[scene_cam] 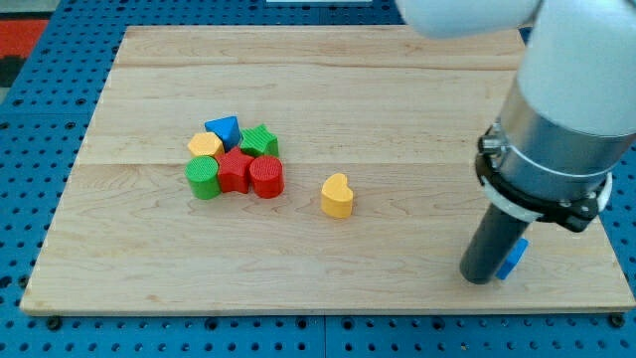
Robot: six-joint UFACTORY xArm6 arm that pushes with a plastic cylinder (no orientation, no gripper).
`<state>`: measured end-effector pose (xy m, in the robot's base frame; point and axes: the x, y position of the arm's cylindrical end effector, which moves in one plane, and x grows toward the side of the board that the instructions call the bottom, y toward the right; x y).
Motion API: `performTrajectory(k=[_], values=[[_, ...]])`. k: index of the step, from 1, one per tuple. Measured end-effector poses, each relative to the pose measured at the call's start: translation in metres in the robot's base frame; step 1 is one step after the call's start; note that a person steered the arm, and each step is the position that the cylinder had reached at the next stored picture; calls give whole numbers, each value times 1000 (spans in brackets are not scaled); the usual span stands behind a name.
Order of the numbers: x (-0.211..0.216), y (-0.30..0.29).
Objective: Point your arm at yellow heart
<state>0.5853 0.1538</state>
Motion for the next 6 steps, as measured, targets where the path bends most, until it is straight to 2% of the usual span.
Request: performTrajectory(k=[2, 3, 4, 6], values=[[-44, -52], [-27, -101], [-54, -175], [-98, -146]])
